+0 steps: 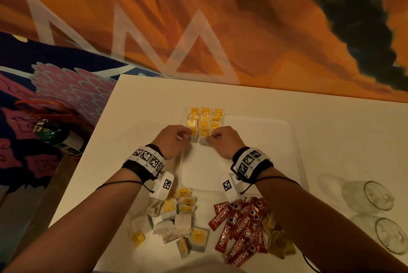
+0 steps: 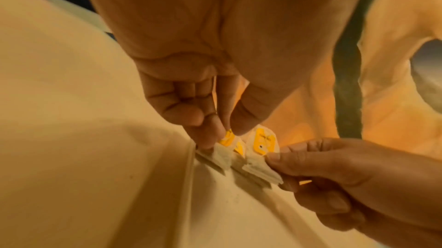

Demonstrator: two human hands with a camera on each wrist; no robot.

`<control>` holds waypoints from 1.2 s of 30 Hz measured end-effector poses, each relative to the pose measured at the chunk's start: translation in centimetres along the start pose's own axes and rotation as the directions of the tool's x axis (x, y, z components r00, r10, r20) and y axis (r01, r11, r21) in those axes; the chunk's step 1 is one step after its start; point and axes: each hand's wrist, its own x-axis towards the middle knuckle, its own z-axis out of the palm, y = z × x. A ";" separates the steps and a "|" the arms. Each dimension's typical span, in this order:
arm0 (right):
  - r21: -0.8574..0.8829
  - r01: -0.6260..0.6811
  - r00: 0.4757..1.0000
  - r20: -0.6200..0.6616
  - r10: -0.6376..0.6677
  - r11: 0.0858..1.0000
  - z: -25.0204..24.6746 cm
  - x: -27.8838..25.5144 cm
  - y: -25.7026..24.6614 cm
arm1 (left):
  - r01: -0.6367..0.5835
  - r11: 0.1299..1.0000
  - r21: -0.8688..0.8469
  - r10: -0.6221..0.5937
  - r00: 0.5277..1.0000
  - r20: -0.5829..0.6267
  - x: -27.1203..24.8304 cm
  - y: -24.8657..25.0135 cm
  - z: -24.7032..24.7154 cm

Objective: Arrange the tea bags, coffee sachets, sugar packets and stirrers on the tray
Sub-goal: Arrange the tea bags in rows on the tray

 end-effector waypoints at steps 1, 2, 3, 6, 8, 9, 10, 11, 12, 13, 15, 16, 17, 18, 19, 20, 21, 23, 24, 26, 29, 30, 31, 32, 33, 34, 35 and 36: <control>-0.024 -0.012 1.000 0.004 0.012 1.000 0.1 0.3 0.0 | -0.001 0.997 0.082 0.000 1.000 0.017 0.1 0.1 -0.1; -0.044 -0.027 1.000 0.004 0.027 0.999 0.2 0.5 -0.1 | -0.001 0.989 0.149 -0.004 0.999 0.034 0.3 0.2 -0.1; -0.055 -0.046 0.999 0.006 0.047 0.997 0.4 0.7 -0.1 | 0.000 0.979 0.202 -0.010 0.999 0.051 0.4 0.2 0.0; -0.091 -0.084 0.996 0.006 0.085 0.992 0.8 1.3 -0.1 | -0.002 0.962 0.274 -0.024 0.996 0.090 0.8 0.2 0.1; -0.127 -0.102 0.995 -0.001 0.102 0.987 1.1 1.7 -0.3 | -0.011 0.957 0.290 -0.019 0.995 0.100 0.9 0.2 0.0; -0.141 -0.107 0.994 -0.004 0.108 0.984 1.3 1.8 -0.3 | -0.012 0.955 0.297 -0.021 0.994 0.105 0.9 0.2 0.0; -0.153 -0.112 0.994 -0.008 0.112 0.982 1.4 2.0 -0.4 | -0.017 0.954 0.300 -0.016 0.994 0.106 1.0 0.1 0.0; -0.163 -0.121 0.993 -0.011 0.120 0.979 1.5 2.1 -0.6 | -0.019 0.952 0.306 -0.015 0.994 0.109 1.0 0.2 -0.1; -0.174 -0.127 0.992 -0.012 0.127 0.976 1.5 2.1 -0.6 | -0.021 0.951 0.310 -0.015 0.993 0.114 1.0 0.1 -0.1; -0.188 -0.133 0.991 -0.012 0.133 0.973 1.5 2.1 -0.7 | -0.021 0.950 0.311 -0.017 0.993 0.117 1.0 0.1 -0.2; -0.216 -0.133 0.991 -0.017 0.133 0.967 1.3 1.9 -0.8 | -0.015 0.954 0.300 -0.022 0.992 0.121 0.8 0.0 -0.3; -0.228 -0.126 0.992 -0.022 0.124 0.966 1.2 1.7 -0.8 | -0.014 0.956 0.293 -0.022 0.992 0.121 0.6 0.0 -0.4; -0.232 -0.118 0.993 -0.029 0.114 0.965 1.1 1.5 -0.9 | -0.014 0.959 0.285 -0.022 0.992 0.123 0.4 0.0 -0.6; -0.228 -0.110 0.994 -0.035 0.105 0.967 1.0 1.2 -1.0 | -0.017 0.961 0.275 -0.019 0.992 0.128 0.1 0.0 -0.8; -0.215 -0.101 0.995 -0.036 0.096 0.971 0.8 0.8 -1.1 | -0.027 0.963 0.267 -0.011 0.990 0.140 -0.3 0.0 -1.0; -0.197 -0.084 0.996 -0.031 0.080 0.977 0.7 0.3 -1.3 | -0.042 0.964 0.262 0.001 0.988 0.155 -0.7 0.0 -1.3; -0.179 -0.057 0.998 -0.015 0.055 0.982 0.6 -0.3 -1.5 | -0.060 0.964 0.260 0.015 0.985 0.172 -1.1 0.0 -1.4; -0.143 0.016 0.998 0.062 -0.008 0.990 0.4 -1.9 -1.8 | -0.089 0.964 0.249 0.038 0.978 0.204 -2.1 -0.3 -1.7; -0.133 0.057 0.993 0.114 -0.042 0.989 0.4 -2.7 -1.9 | -0.103 0.966 0.238 0.049 0.974 0.220 -2.5 -0.5 -1.8; -0.141 0.141 0.969 0.223 -0.108 0.980 0.5 -4.3 -1.9 | -0.129 0.964 0.231 0.067 0.964 0.257 -3.5 -1.0 -1.9; -0.175 0.246 0.910 0.381 -0.164 0.953 1.0 -6.5 -2.0 | -0.164 0.951 0.261 0.075 0.945 0.318 -5.0 -1.6 -1.9; -0.195 0.282 0.887 0.425 -0.178 0.939 1.2 -7.1 -2.0 | -0.173 0.946 0.273 0.075 0.939 0.337 -5.5 -1.7 -1.8; -0.216 0.318 0.865 0.464 -0.189 0.923 1.4 -7.7 -2.0 | -0.180 0.942 0.283 0.071 0.932 0.355 -5.9 -1.8 -1.8; -0.233 0.345 0.845 0.498 -0.193 0.909 1.7 -8.2 -2.0 | -0.184 0.939 0.290 0.066 0.925 0.374 -6.3 -1.9 -1.7; -0.245 0.363 0.830 0.524 -0.192 0.899 2.0 -8.7 -2.0 | -0.186 0.936 0.298 0.057 0.917 0.394 -6.8 -2.1 -1.6; -0.253 0.373 0.819 0.543 -0.188 0.893 2.3 -9.1 -2.0 | -0.186 0.933 0.307 0.045 0.909 0.414 -7.1 -2.1 -1.5; -0.263 0.383 0.811 0.555 -0.186 0.885 2.7 -9.4 -1.9 | -0.184 0.929 0.320 0.030 0.902 0.430 -7.5 -2.2 -1.4; -0.281 0.398 0.806 0.562 -0.186 0.873 3.0 -9.7 -1.9 | -0.180 0.925 0.334 0.016 0.898 0.439 -7.8 -2.3 -1.2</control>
